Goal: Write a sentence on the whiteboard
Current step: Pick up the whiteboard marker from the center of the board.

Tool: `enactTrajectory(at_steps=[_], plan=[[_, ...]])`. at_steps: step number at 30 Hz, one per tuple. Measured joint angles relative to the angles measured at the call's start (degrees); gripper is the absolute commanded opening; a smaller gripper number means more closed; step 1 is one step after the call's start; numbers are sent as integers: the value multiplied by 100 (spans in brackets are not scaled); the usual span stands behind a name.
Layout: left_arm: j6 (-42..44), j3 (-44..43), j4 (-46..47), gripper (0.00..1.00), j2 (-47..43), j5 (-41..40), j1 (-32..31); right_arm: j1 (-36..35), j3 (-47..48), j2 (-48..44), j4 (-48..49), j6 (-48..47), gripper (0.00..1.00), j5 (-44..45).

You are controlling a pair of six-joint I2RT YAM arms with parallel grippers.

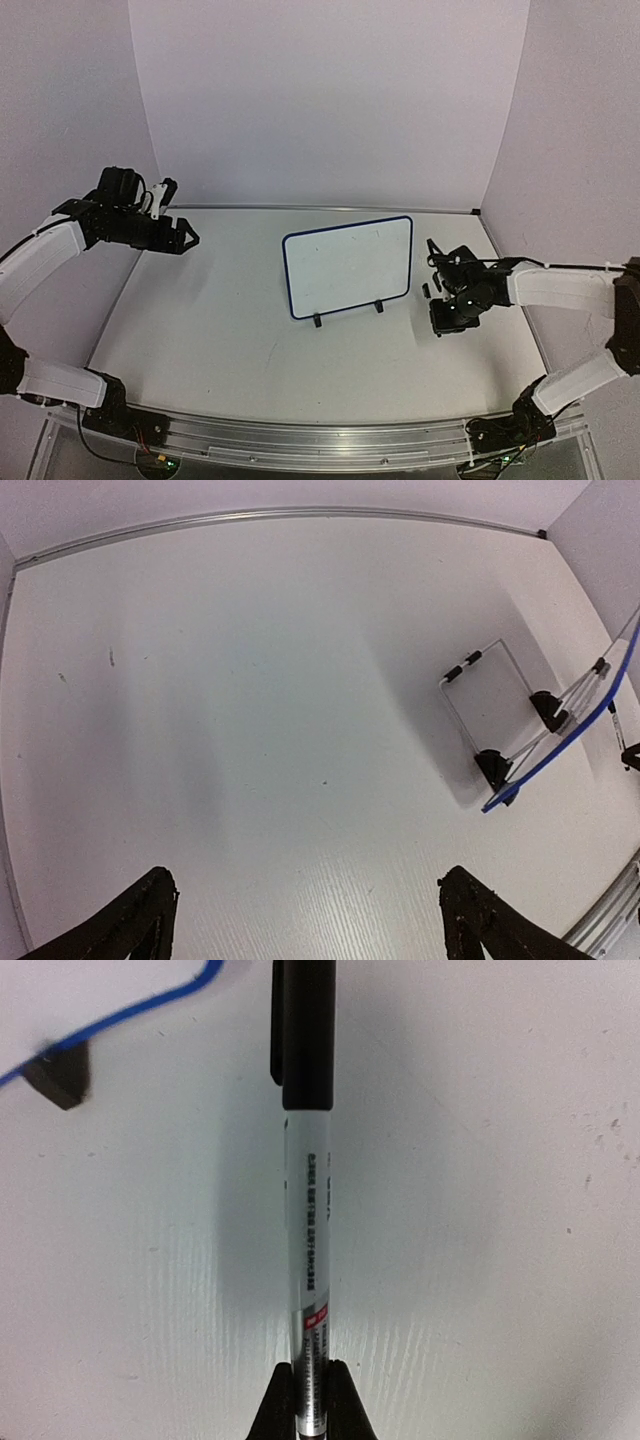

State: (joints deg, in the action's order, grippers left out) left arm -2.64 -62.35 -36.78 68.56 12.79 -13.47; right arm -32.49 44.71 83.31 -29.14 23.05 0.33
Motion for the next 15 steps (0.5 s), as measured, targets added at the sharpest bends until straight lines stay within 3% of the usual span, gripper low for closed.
enactTrajectory(at_steps=[4,9,15], plan=[[73,-1,90,90,20,460,-252,0,-120,-1486,-267,21,0,-394],[79,-17,183,89,88,812,-1287,-36,-113,-2985,-743,17,0,-1430],[-761,22,987,90,126,1495,-1815,-279,442,-3319,-1505,-96,0,-2336]])
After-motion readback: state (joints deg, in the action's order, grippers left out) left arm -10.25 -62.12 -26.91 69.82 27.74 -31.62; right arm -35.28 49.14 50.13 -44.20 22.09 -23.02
